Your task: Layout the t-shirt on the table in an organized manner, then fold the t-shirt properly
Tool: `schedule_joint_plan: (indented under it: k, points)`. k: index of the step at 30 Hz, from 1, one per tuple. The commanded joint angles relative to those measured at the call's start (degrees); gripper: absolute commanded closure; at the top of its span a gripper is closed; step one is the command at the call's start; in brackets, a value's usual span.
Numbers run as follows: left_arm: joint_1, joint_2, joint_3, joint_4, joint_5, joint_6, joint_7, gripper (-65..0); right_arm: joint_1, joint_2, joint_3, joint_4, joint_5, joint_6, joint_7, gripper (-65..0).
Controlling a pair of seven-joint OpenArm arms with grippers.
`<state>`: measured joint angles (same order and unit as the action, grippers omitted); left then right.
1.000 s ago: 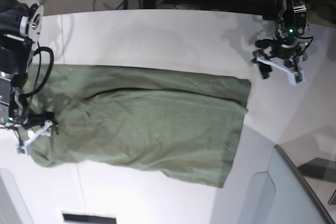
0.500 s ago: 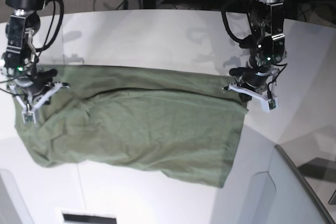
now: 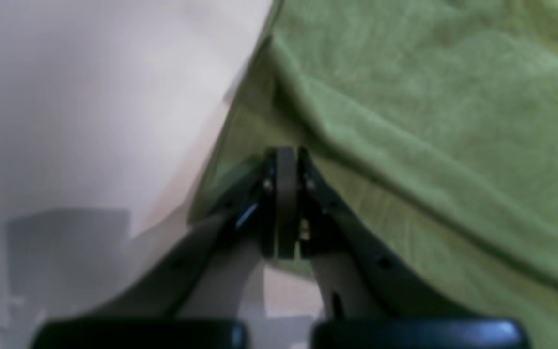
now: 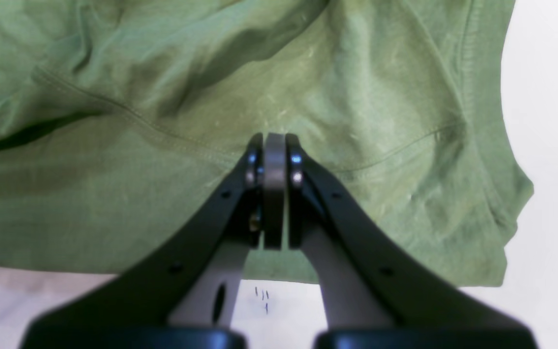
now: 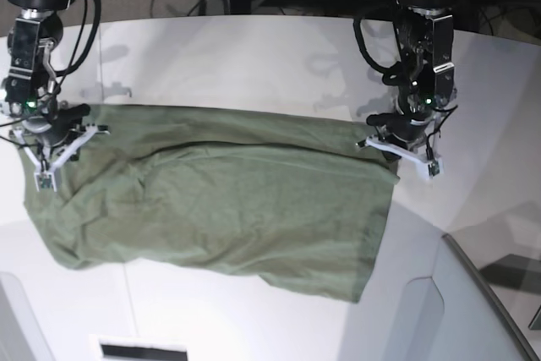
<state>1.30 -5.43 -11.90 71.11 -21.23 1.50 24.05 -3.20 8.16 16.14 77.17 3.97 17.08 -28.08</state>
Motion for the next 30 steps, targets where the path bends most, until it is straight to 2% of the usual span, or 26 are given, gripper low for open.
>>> schedule_joint_plan:
  k: [1,5,8,15,19,23,26,28,30]
  points:
    - [-1.3,-0.3,-0.1,-0.4,-0.4,0.0,-1.1,0.0,0.8,0.6,0.3,0.9,0.0,-0.1,1.1,0.0]
    - [-3.7,-0.1,-0.1,-4.4,-0.6,0.0,-1.1,0.0,0.8,0.6,0.3,0.9,0.0,-0.1,1.1,0.0]
    - [-4.8,1.5,-0.1,-4.6,-0.3,0.0,-1.2,0.0,0.8,0.6,0.3,0.9,0.0,-0.1,1.1,0.0]
    - [-8.6,2.5,0.0,-5.2,-0.3,0.0,-1.2,0.0,0.8,0.6,0.3,0.9,0.0,-0.1,1.1,0.0]
    - [-12.8,2.5,-0.1,-11.6,-0.3,0.0,-1.2,0.0,0.9,0.6,0.3,0.9,0.0,-0.1,1.1,0.0]
    - [-16.1,2.4,-0.1,-18.5,-0.3,0.0,-8.5,0.0,0.8,0.6,0.0,0.9,0.0,0.0,1.1,-0.2]
    - [-18.8,2.1,-0.1,-21.8,-0.3,0.0,-10.0,0.0,0.3,0.4,-0.2,1.4,0.1,0.1,1.0,-0.2]
    - [-19.3,2.0,-0.4,-21.6,-0.3,0.0,-10.0,0.0,-0.4,-0.7,-1.2,2.0,0.1,2.3,1.0,-0.2]
    - [-18.0,1.3,-0.6,-17.4,-0.7,0.0,-9.2,0.0,-1.4,-1.5,-2.9,3.8,0.0,6.3,1.0,0.0]
